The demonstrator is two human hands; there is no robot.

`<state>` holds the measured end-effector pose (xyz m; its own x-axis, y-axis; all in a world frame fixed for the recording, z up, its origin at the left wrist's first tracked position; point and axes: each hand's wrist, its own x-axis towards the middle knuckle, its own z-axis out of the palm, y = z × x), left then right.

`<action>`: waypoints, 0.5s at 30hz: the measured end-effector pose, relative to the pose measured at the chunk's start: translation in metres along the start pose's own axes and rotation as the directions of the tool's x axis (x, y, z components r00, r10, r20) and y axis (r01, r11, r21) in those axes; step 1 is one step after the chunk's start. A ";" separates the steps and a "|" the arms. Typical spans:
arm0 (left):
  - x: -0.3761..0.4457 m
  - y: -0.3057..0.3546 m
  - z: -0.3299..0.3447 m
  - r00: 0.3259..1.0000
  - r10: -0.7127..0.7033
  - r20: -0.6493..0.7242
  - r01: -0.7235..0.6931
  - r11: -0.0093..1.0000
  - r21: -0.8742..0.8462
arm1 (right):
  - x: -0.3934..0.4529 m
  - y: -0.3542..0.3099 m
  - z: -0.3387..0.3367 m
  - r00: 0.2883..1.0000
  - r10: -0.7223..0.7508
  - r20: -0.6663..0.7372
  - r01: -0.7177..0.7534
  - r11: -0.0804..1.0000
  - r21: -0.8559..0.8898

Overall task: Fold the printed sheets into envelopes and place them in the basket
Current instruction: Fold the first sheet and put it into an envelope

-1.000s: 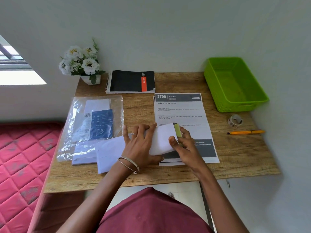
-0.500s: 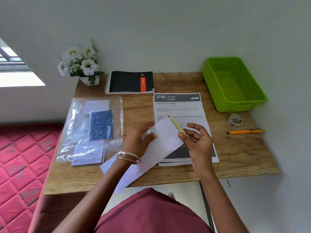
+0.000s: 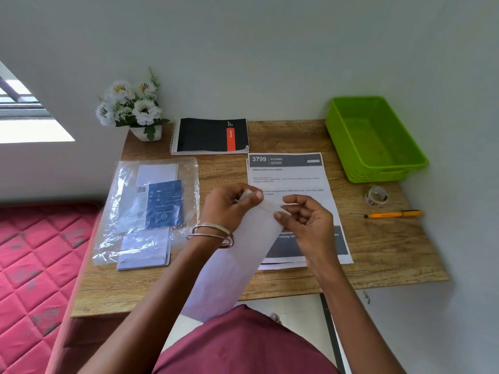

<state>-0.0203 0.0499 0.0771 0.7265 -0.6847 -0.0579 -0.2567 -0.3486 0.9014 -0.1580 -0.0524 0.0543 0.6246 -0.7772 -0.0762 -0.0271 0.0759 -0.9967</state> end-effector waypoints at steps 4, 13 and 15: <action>0.000 0.008 0.007 0.998 0.038 -0.042 -0.038 0.999 0.003 | 0.001 -0.012 0.009 0.999 -0.017 0.046 0.019 0.999 -0.042; -0.001 0.016 -0.013 0.990 0.044 -0.136 -0.070 0.978 -0.195 | -0.002 -0.022 -0.001 0.999 0.020 0.032 -0.023 0.995 0.095; -0.002 0.021 -0.013 0.987 0.011 -0.160 -0.053 0.965 -0.257 | -0.001 -0.025 0.000 0.999 0.013 0.035 -0.017 0.993 0.121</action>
<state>-0.0193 0.0524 0.1014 0.8163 -0.5772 0.0216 -0.1220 -0.1357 0.9832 -0.1582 -0.0532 0.0789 0.6513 -0.7537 -0.0878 0.0569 0.1639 -0.9848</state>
